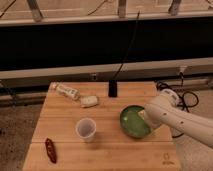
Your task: Pick up the ceramic bowl
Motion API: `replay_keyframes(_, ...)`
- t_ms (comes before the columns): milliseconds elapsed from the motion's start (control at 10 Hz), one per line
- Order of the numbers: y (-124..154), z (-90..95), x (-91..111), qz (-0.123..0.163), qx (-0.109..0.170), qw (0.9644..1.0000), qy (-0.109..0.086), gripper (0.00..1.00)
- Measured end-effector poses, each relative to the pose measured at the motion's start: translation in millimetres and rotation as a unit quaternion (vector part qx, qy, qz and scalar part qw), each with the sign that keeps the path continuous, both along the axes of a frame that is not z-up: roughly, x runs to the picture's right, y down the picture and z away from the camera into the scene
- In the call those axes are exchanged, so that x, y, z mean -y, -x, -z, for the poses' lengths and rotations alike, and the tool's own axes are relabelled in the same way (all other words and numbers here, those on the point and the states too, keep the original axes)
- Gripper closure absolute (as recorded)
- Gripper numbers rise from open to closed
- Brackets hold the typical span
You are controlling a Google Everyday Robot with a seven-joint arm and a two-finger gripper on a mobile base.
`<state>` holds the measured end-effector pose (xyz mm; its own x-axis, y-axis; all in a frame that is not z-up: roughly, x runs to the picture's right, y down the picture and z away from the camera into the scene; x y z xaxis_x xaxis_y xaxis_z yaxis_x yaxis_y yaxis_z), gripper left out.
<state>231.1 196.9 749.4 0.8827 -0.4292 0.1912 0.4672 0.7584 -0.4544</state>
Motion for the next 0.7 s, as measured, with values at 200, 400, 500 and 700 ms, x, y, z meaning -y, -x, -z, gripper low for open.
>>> replay_keyframes(200, 1.4, -7.7, -9.7, 0.01, 0.016, 0.9998, 0.002, 0.2)
replay_keyframes(400, 2.4, -10.1, -12.1, 0.017, 0.027, 0.9995, 0.004, 0.2)
replay_keyframes(500, 2.3, -12.6, -13.8, 0.019, 0.034, 0.9992, 0.005, 0.2)
replay_keyframes(700, 2.5, -18.3, -20.3, 0.015, 0.045, 0.9989, 0.008, 0.2)
